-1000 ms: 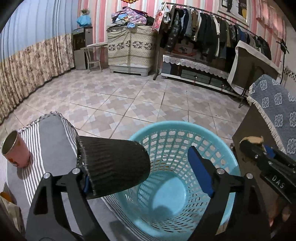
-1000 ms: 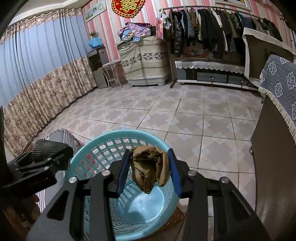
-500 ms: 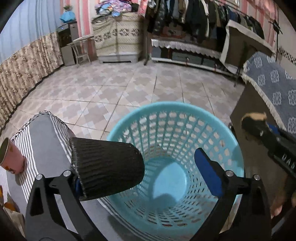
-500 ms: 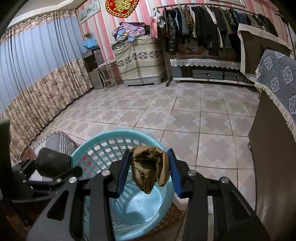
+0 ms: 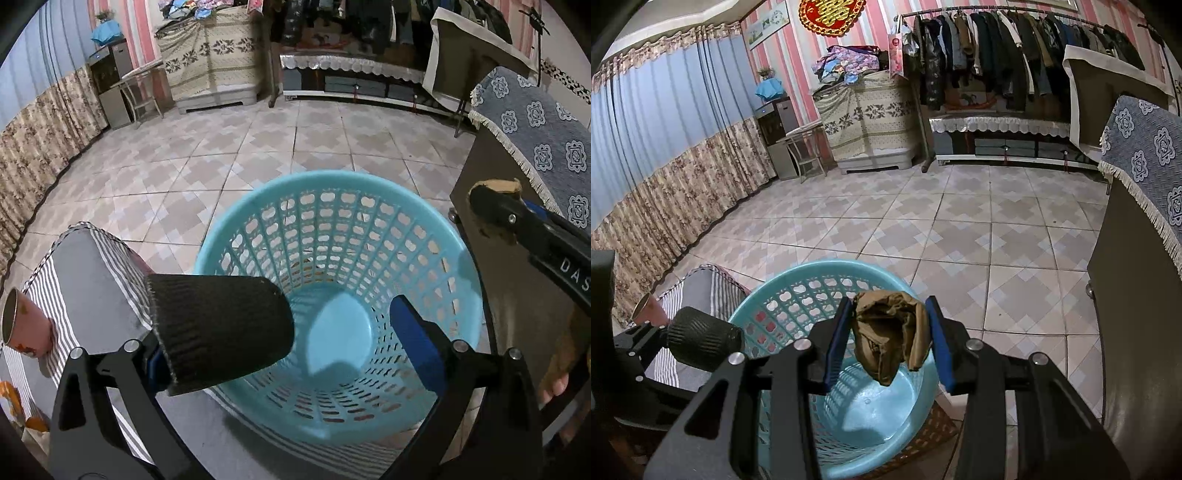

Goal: Collect trash
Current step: 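Carry the tan cloth and black cylinder in both tools over the blue basket, then open the left tool to drop the cylinder while the right tool drops the cloth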

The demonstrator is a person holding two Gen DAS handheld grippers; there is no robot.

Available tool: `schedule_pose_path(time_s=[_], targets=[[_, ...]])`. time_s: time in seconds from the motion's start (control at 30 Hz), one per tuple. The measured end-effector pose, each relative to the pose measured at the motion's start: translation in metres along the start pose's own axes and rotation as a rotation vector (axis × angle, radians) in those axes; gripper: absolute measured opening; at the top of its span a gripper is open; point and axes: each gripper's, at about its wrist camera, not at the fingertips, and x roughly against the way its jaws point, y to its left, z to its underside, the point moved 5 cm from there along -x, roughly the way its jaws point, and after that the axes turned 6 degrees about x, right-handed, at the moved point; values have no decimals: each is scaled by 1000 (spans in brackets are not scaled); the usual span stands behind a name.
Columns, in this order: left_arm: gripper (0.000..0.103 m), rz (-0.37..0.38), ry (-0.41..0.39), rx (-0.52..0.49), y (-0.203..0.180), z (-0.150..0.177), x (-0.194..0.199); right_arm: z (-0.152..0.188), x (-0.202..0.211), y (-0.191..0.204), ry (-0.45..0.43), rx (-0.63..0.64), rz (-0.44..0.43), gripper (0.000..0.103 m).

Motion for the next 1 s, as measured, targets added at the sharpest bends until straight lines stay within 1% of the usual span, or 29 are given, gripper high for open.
schedule_pose_path(time_s=[0.07, 0.17, 0.27, 0.33, 0.4, 0.43, 0.5, 0.6, 0.67, 0.7, 0.8, 0.9, 1.0], targets=[[97, 5, 21, -19, -2, 3, 0, -2, 1, -1, -3, 3, 2, 41], [97, -25, 17, -61, -7, 7, 0, -2, 2, 0, -2, -7, 2, 41], [97, -32, 22, -76, -8, 10, 2, -3, 2, -3, 0, -21, 2, 41], [97, -23, 30, -85, -9, 11, 4, -4, 3, -3, 0, -25, 0, 41], [97, 2, 52, -107, -12, 13, 4, -5, 3, -1, -2, -20, 0, 41], [97, 21, 80, -125, -15, 15, 2, -5, 2, -4, -2, -18, 0, 41], [97, 18, 101, -135, -17, 16, 1, -6, 2, -5, -3, -12, 0, 41], [97, 21, 108, -155, -21, 16, 3, -6, 2, -5, -4, -22, -1, 41], [97, 31, 129, -137, -19, 16, 2, -5, 2, -7, -4, -28, -3, 41], [97, 23, 129, -129, -17, 16, 2, -5, 2, -7, -4, -28, -3, 41], [97, -25, 86, -113, -7, 14, 9, -4, 2, -6, -4, -26, -7, 41], [97, -28, 31, -68, 6, 12, 24, -5, 1, -2, -5, -14, -11, 41], [97, -70, -31, -18, 23, 11, 39, -4, 0, 5, -3, -1, -25, 41]])
